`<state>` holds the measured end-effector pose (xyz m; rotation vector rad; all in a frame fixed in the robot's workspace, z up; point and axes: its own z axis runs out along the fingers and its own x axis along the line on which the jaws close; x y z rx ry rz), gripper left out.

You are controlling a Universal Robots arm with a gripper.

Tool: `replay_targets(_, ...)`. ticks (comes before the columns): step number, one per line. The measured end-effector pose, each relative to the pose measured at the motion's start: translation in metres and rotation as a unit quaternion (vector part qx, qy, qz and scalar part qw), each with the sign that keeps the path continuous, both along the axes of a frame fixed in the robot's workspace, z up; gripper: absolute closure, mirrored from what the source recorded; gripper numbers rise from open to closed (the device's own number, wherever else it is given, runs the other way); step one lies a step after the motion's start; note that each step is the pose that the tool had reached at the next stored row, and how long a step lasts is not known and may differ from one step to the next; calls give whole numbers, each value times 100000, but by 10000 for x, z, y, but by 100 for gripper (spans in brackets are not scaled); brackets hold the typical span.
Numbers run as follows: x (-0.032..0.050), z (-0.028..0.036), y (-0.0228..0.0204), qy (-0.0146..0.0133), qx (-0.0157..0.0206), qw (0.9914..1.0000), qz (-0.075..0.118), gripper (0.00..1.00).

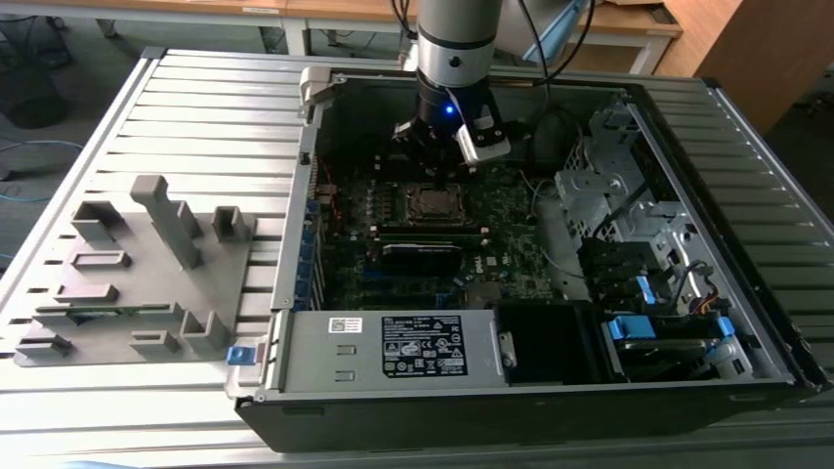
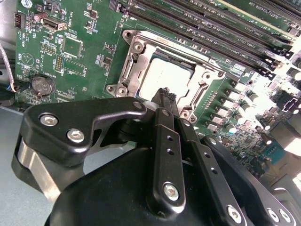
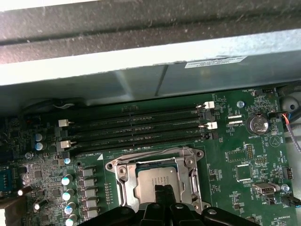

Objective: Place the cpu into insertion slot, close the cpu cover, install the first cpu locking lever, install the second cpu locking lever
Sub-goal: 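Install the second cpu locking lever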

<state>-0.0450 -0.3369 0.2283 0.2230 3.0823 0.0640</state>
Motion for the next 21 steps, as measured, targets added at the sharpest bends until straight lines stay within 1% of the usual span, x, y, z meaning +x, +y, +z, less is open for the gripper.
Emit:
replay_targets(13,0,12,0,6,-11,100000,0,90)
replay_targets(17,0,26,0,2,-6,100000,-1,90)
replay_targets(21,0,55,0,1,-3,100000,-1,90)
